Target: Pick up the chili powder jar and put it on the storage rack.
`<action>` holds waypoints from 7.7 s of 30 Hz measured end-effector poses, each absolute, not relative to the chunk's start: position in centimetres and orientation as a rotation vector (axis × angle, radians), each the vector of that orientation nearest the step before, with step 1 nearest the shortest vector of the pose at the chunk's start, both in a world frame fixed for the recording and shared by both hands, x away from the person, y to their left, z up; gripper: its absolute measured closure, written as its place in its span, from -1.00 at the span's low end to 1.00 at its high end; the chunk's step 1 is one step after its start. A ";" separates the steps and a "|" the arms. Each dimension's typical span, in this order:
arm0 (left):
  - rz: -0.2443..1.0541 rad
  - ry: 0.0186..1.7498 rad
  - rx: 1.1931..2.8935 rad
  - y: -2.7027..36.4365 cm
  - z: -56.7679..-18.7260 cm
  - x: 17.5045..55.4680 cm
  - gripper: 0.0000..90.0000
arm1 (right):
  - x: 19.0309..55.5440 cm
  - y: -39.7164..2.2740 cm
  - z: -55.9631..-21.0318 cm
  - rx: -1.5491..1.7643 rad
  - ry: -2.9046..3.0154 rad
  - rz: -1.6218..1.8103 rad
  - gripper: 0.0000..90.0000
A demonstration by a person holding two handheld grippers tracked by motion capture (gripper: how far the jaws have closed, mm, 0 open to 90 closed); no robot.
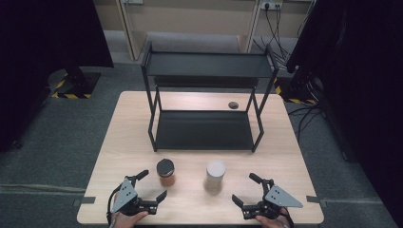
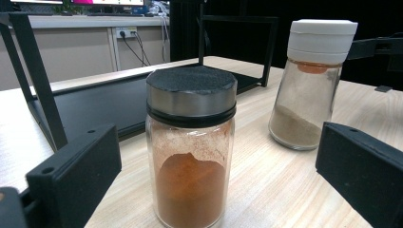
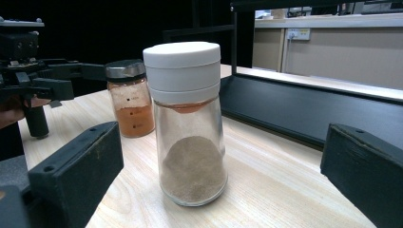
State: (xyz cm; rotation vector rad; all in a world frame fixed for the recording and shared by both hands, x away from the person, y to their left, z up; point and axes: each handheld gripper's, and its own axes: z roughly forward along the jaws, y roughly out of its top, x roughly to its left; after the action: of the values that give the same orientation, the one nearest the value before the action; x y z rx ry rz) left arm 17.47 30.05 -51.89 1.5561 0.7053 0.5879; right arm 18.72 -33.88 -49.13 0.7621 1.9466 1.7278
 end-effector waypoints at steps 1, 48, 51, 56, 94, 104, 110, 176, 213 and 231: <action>0.588 0.706 1.557 30.0 -51.9 17.5 -0.99 | 18.7 -33.9 -49.1 0.763 1.946 1.728 -0.99; 0.593 0.744 1.617 28.5 -50.7 18.9 -0.97 | 18.8 -33.7 -49.3 0.777 1.934 1.754 -0.99; 0.596 0.754 1.629 28.3 -50.5 19.4 -0.96 | 18.8 -33.7 -49.3 0.777 1.934 1.756 -0.99; 0.588 0.771 1.644 28.0 -50.2 20.1 -0.92 | 18.8 -33.8 -49.3 0.779 1.934 1.760 -0.99; 0.552 0.743 1.706 26.8 -47.8 22.4 -0.29 | 19.0 -33.7 -49.4 0.792 1.942 1.760 -0.96; 0.543 0.735 1.692 26.7 -46.3 23.1 -0.29 | 19.0 -33.7 -49.4 0.795 1.942 1.765 -0.96; 0.542 0.731 1.692 26.6 -45.1 23.5 -0.29 | 19.1 -33.7 -49.4 0.797 1.943 1.768 -0.96; 0.539 0.709 1.718 23.6 -22.3 32.2 -0.29 | 19.3 -33.9 -49.5 0.801 1.953 1.783 -0.96; 0.702 0.922 1.654 20.9 -16.6 37.0 -0.29 | 19.4 -34.3 -49.4 0.802 1.943 1.798 -0.96; 0.770 1.017 1.622 19.9 -16.3 39.4 -0.29 | 19.5 -34.3 -49.3 0.798 1.943 1.806 -0.96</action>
State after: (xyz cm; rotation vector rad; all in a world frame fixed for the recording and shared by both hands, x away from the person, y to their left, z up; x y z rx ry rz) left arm 39.41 19.92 -16.34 1.6224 1.0169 0.7702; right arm 19.48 -34.35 -49.34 0.7984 1.9429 1.8064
